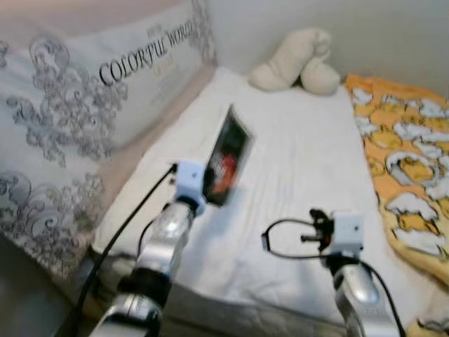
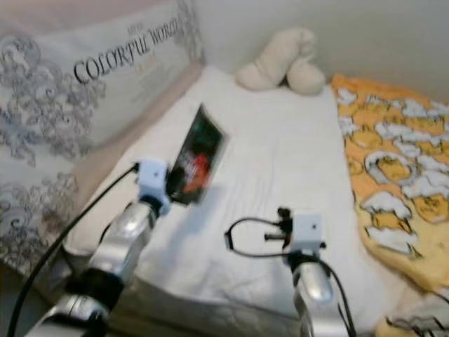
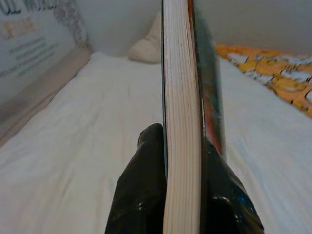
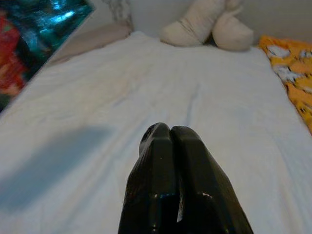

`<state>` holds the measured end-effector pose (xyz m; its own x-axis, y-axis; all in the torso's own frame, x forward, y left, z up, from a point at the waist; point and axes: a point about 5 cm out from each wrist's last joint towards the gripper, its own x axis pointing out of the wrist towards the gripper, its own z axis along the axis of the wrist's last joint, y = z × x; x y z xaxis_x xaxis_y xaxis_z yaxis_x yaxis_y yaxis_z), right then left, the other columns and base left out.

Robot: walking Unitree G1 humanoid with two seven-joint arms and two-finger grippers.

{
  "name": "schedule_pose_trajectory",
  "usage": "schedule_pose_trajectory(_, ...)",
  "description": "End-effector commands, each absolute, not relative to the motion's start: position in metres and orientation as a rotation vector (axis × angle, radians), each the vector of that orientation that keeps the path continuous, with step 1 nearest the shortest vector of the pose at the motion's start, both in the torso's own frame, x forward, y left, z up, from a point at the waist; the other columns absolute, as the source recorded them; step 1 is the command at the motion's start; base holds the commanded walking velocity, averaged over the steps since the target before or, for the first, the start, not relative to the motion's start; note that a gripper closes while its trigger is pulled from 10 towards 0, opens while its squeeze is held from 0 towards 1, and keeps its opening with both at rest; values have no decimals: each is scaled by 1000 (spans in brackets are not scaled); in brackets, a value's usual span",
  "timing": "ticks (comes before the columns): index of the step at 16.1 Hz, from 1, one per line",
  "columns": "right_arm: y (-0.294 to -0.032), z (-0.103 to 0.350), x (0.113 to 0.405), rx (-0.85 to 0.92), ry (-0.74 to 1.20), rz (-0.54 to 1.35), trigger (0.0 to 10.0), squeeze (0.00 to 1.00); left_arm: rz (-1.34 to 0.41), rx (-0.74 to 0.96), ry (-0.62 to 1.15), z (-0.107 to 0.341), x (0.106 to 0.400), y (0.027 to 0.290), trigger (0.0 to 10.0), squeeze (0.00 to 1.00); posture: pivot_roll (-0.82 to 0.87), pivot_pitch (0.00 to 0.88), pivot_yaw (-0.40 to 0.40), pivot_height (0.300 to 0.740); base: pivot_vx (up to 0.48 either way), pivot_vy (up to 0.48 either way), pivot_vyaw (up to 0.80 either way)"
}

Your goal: Clean up the room

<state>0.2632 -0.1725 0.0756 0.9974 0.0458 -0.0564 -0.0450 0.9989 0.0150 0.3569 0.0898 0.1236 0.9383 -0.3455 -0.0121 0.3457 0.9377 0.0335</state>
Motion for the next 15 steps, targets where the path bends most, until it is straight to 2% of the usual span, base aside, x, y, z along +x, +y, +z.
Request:
schedule_pose_trajectory(1,-166,77,262,20,62,70,10000,0,-350,38,-22,132,363,92,10000,0,-106,20,-36,740,465,0,0)
schedule_pose_trajectory(3,-167,78,249,5,81,80,10000,0,-446,-42,128,124,370,54,10000,0,-182,105,-52,740,0,0,0)
schedule_pose_trajectory(5,-173,76,231,-24,113,75,10000,0,-547,-88,222,123,365,17,10000,0,-236,134,-59,740,0,0,0)
schedule_pose_trajectory(6,-179,74,211,-30,143,45,10000,0,-601,-117,273,124,359,-7,10000,0,-283,164,-57,740,0,0,0)
schedule_pose_trajectory(8,-180,75,190,-27,170,21,10000,0,-602,-218,332,122,355,-17,10000,0,-344,207,-62,740,0,0,0)
schedule_pose_trajectory(9,-179,76,183,-25,183,20,10000,0,-582,-247,369,116,354,-16,10000,0,-360,223,-69,740,0,0,0)
schedule_pose_trajectory(11,-176,80,168,-35,221,42,10000,0,-448,-227,437,95,354,8,10000,0,-382,251,-94,740,0,0,0)
schedule_pose_trajectory(15,-175,83,158,-49,257,65,10000,0,-339,-219,449,87,360,38,10000,0,-385,257,-126,740,0,0,0)
